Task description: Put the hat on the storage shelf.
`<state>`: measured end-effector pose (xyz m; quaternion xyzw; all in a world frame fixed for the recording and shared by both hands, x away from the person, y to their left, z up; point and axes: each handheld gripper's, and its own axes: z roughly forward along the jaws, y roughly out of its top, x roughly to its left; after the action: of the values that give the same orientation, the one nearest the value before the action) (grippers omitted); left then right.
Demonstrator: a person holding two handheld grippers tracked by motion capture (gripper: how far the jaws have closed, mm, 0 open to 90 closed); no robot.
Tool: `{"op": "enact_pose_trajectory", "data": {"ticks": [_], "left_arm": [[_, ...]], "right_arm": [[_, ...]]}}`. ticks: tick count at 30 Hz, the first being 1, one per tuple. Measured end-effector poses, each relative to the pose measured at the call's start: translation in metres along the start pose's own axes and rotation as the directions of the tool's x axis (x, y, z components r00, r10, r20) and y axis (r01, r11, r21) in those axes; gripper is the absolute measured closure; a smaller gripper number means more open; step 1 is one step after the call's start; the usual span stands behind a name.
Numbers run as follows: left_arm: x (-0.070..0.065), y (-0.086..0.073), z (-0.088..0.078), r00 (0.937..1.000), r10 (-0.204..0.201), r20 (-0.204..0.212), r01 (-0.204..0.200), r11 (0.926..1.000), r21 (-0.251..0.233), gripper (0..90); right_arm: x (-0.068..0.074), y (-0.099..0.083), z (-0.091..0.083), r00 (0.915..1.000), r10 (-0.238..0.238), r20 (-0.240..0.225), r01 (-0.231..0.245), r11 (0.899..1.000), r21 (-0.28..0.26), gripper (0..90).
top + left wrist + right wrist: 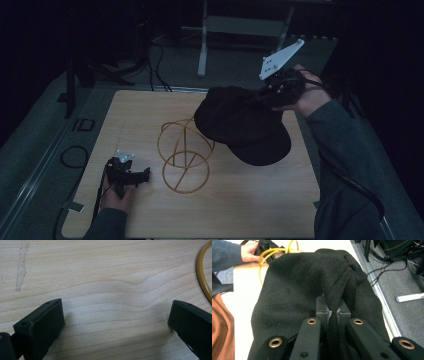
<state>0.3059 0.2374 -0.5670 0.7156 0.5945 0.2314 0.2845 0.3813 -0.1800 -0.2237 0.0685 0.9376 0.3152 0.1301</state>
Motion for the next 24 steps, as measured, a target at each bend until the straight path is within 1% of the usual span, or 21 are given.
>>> {"op": "enact_pose_trajectory", "data": {"ticks": [5, 14, 15, 17, 20, 24], "left_arm": [[0.0, 0.0, 0.0, 1.0, 0.0, 0.0, 0.0, 1.0, 0.0, 0.2], [0.0, 0.0, 0.0, 1.0, 0.0, 0.0, 0.0, 1.0, 0.0, 0.2], [0.0, 0.0, 0.0, 1.0, 0.0, 0.0, 0.0, 1.0, -0.001, 0.2], [0.0, 0.0, 0.0, 1.0, 0.0, 0.0, 0.0, 1.0, 0.0, 0.2], [0.0, 0.0, 0.0, 1.0, 0.0, 0.0, 0.0, 1.0, 0.0, 0.2], [0.0, 0.0, 0.0, 1.0, 0.0, 0.0, 0.0, 1.0, 0.0, 0.2]], "right_arm": [[0.001, 0.0, 0.001, 1.0, 0.003, -0.006, -0.004, 1.0, -0.029, 85.0], [0.0, 0.0, -0.005, 0.9999, 0.008, 0.014, -0.008, 0.998, -0.063, 85.6], [0.001, 0.0, -0.009, 0.9998, 0.01, 0.017, -0.008, 0.996, -0.091, 85.7], [0.002, 0.001, -0.01, 0.9999, 0.01, 0.013, -0.008, 0.995, -0.104, 85.6], [0.003, 0.002, -0.008, 0.9999, -0.001, 0.011, 0.002, 0.993, -0.114, 85.7], [0.005, 0.004, -0.002, 1.0, -0.003, 0.005, 0.004, 0.992, -0.126, 85.7]]}}
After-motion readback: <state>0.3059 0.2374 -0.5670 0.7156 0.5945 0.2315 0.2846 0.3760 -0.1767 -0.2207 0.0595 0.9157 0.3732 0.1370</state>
